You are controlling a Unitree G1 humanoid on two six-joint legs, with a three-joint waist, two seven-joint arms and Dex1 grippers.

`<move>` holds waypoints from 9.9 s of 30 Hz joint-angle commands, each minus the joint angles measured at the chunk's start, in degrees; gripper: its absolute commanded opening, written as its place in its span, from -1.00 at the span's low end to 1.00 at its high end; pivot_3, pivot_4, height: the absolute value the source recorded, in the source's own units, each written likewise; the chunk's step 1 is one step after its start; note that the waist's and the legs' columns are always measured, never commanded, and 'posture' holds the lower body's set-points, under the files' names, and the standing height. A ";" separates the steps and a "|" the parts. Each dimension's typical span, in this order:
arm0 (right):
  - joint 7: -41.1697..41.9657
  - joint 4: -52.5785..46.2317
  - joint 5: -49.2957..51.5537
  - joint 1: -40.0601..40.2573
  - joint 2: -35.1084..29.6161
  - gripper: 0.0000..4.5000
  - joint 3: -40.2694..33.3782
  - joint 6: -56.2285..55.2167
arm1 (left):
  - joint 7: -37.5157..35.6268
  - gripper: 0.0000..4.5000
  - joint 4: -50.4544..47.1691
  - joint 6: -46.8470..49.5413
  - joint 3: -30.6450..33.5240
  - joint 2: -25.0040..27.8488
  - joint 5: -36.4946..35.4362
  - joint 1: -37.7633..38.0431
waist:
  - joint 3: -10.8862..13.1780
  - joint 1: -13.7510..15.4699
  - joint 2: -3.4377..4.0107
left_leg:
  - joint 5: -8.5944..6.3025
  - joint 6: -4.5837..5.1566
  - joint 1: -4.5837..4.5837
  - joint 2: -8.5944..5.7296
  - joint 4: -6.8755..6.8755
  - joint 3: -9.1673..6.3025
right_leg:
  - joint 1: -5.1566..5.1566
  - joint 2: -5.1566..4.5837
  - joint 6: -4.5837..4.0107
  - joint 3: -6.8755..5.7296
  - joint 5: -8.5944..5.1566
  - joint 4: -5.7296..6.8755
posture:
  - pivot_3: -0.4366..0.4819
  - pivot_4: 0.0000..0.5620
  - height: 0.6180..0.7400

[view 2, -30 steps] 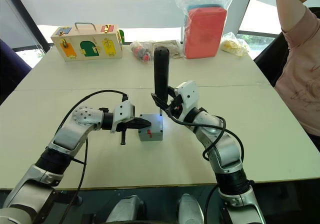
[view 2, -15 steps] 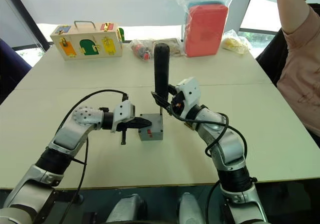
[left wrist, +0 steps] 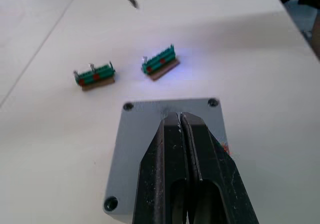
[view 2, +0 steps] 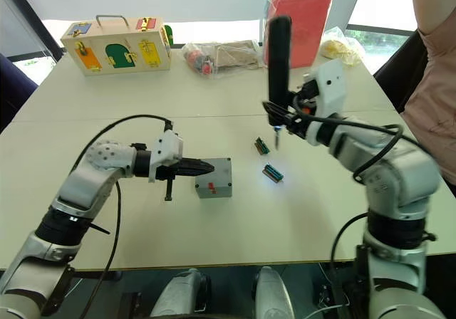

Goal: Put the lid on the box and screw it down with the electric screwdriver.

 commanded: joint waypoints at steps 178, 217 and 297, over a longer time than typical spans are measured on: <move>11.37 6.92 -20.04 18.57 10.41 -0.37 15.39 -29.63 | 4.73 -1.00 -5.29 5.53 2.68 3.19 -2.52 1.28 | 0.38 -0.03 -0.11 | 0.03 -0.03 -0.06 -0.01 0.86 0.02 | 0.20 0.38 0.47 0.18 0.34 0.26 | -0.05 -0.47 0.83; 10.96 -0.91 -14.32 13.96 7.85 -0.97 10.41 -21.44 | 4.17 -1.00 -3.15 3.84 2.42 3.01 -2.02 0.90 | 0.39 -0.05 -0.10 | 0.03 -0.03 -0.06 -0.01 0.87 0.01 | 0.20 0.38 0.47 0.18 0.35 0.27 | -0.05 -0.47 0.83; 13.93 6.38 -16.82 2.48 15.33 -0.97 25.36 -21.21 | 6.24 -1.00 -6.39 4.54 4.76 5.98 -2.60 5.41 | 0.39 -0.12 -0.10 | 0.03 -0.03 -0.06 -0.01 0.88 0.02 | 0.16 0.33 0.47 0.17 0.34 0.33 | -0.05 -0.47 0.83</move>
